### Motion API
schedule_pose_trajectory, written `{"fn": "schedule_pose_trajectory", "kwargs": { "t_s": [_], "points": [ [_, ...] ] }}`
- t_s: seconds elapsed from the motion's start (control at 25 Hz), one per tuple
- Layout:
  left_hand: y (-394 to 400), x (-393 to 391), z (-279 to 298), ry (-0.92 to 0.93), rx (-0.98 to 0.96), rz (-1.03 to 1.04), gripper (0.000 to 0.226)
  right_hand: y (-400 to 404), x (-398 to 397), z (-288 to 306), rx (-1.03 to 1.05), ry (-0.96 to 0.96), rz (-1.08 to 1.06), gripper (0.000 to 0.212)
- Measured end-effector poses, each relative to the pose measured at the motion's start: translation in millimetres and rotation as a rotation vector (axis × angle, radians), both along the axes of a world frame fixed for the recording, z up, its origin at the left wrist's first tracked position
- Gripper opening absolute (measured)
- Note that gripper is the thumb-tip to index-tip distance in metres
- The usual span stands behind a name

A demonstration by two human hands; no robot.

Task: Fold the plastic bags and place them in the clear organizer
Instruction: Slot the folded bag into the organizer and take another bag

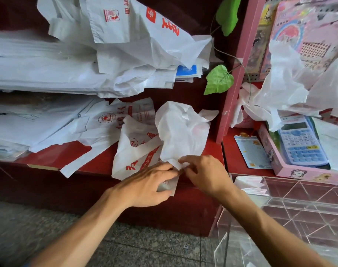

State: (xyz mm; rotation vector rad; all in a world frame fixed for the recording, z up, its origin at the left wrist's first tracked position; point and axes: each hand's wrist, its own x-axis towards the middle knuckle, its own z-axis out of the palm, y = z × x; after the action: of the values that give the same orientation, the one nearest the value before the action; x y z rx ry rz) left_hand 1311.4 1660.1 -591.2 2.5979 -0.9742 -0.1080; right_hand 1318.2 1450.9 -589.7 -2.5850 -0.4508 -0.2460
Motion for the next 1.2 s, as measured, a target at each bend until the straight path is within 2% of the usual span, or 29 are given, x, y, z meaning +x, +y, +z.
{"fn": "schedule_pose_trajectory", "kwargs": {
  "t_s": [0.04, 0.16, 0.36, 0.6, 0.68, 0.76, 0.8, 0.88, 0.96, 1.04, 1.16, 1.2],
  "points": [
    [4.5, 2.6, -1.0, 0.017, 0.023, 0.025, 0.049, -0.6, 0.2, -3.9, -0.055, 0.019, 0.016, 0.02],
    [16.5, 11.1, 0.3, 0.028, 0.055, 0.15, 0.038, 1.5, 0.8, -9.3, -0.144, 0.019, -0.035, 0.015],
    [45.4, 19.8, 0.6, 0.023, 0.174, 0.484, 0.058, -7.4, 0.3, -7.2, -0.17, 0.016, -0.213, 0.014],
    [91.0, 26.1, -16.7, 0.02, 0.34, 0.831, 0.073, -17.7, -6.0, -5.2, -0.164, -0.021, -0.223, 0.01],
    [96.7, 27.0, -19.7, -0.059, 0.335, 0.925, 0.07, -21.4, -7.4, -5.8, -0.128, -0.058, -0.189, 0.013],
    [91.0, 26.4, -13.4, -0.205, 0.282, 0.894, 0.061, -22.9, -9.2, -8.0, -0.1, -0.101, -0.097, 0.023],
    [85.5, 26.3, -9.3, -0.252, 0.267, 0.855, 0.058, -22.4, -10.2, -8.9, -0.098, -0.125, -0.049, 0.022],
    [74.1, 26.0, -2.7, -0.27, 0.278, 0.809, 0.058, -20.7, -11.6, -8.9, -0.06, -0.184, -0.002, 0.01],
    [62.3, 24.2, 2.9, -0.259, 0.301, 0.779, 0.062, -24.1, -12.7, -1.6, 0.097, -0.202, 0.01, 0.004],
    [49.7, 19.0, 13.4, -0.241, 0.184, 0.766, 0.066, -31.8, -13.7, 10.5, 0.235, -0.193, 0.041, 0.005],
    [26.0, 3.0, 28.2, -0.162, -0.106, 0.664, 0.078, -40.2, -22.3, 14.8, 0.098, -0.226, 0.11, 0.014],
    [16.2, -2.4, 29.7, -0.167, -0.136, 0.587, 0.084, -40.8, -25.8, 12.3, 0.031, -0.215, 0.146, 0.018]
  ]
}}
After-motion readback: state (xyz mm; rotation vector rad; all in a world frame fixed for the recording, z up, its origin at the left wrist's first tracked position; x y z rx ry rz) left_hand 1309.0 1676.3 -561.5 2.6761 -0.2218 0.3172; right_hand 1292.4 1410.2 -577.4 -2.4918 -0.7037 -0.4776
